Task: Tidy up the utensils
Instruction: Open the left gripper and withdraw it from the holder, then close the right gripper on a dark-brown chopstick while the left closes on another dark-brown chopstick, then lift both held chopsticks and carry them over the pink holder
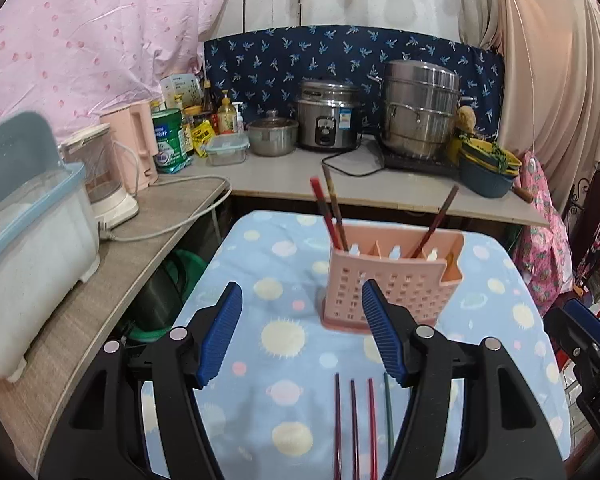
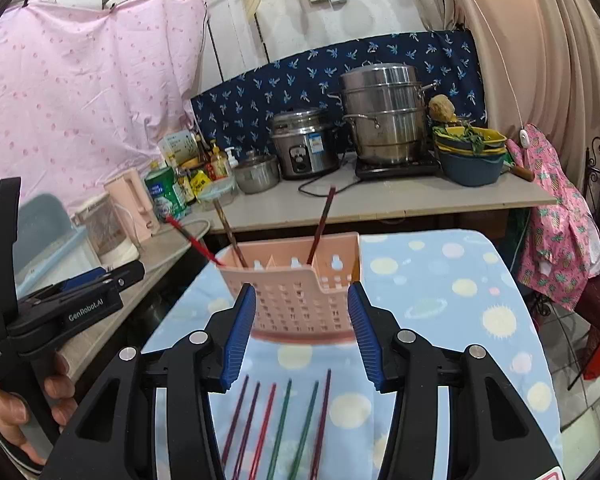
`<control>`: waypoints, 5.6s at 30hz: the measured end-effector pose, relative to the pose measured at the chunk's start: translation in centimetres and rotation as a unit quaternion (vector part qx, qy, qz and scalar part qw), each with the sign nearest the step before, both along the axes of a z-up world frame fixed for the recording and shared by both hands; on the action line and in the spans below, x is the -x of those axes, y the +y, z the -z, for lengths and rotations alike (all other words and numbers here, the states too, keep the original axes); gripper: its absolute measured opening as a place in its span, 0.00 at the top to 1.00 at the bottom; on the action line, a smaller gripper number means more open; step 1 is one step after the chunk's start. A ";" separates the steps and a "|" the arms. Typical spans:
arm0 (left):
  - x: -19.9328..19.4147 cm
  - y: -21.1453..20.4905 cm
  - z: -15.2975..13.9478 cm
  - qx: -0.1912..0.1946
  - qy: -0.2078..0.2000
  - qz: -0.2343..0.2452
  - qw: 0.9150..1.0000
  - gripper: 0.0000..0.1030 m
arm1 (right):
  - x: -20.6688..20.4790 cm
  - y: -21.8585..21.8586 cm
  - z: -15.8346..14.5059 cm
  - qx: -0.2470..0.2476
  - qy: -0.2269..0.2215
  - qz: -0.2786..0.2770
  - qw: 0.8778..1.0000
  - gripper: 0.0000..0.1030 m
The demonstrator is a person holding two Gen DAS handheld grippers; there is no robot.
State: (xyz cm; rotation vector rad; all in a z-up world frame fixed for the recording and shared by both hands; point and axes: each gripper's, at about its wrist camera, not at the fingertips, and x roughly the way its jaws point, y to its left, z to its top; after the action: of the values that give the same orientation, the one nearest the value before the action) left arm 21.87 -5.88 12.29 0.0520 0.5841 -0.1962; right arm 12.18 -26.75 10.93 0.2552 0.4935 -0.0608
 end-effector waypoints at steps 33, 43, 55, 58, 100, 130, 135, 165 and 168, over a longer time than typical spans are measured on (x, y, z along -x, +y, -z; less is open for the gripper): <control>11.1 3.3 14.8 -0.044 0.125 -0.006 0.991 0.43 | 8.6 5.3 15.3 0.010 0.145 -0.009 0.989 0.65; 11.9 3.6 16.3 -0.044 0.145 -0.003 0.988 0.43 | 8.2 6.1 17.5 0.011 0.169 -0.018 0.985 0.82; 12.9 2.9 17.0 -0.048 0.154 0.012 0.987 0.40 | 8.6 5.2 18.1 0.006 0.173 -0.003 0.985 0.93; 13.1 2.5 17.1 -0.048 0.156 0.019 0.986 0.39 | 9.1 4.8 18.1 0.003 0.172 0.004 0.985 0.93; 12.7 1.5 18.7 -0.051 0.177 0.036 0.982 0.91 | 11.1 3.5 18.2 -0.016 0.170 0.021 0.985 0.93; 13.2 5.2 10.2 0.022 0.131 0.032 0.991 0.93 | 13.4 1.5 11.2 -0.042 0.090 0.036 0.994 0.93; 12.7 5.6 7.3 0.034 0.104 0.034 0.993 0.93 | 13.5 0.6 7.7 -0.036 0.051 0.039 0.997 0.93; 4.4 2.7 -6.5 0.067 -0.007 0.060 0.996 0.93 | 6.0 -3.3 -4.1 -0.031 -0.060 0.026 0.997 0.93; 3.4 2.0 -8.8 0.076 -0.029 0.063 0.995 0.93 | 4.4 -3.8 -5.6 -0.032 -0.075 0.025 0.996 0.93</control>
State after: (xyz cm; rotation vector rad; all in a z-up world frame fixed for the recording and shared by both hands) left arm 18.48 -3.90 21.13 -0.0531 0.5058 -0.3602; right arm 7.75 -30.53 16.54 0.3316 0.3396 -0.0740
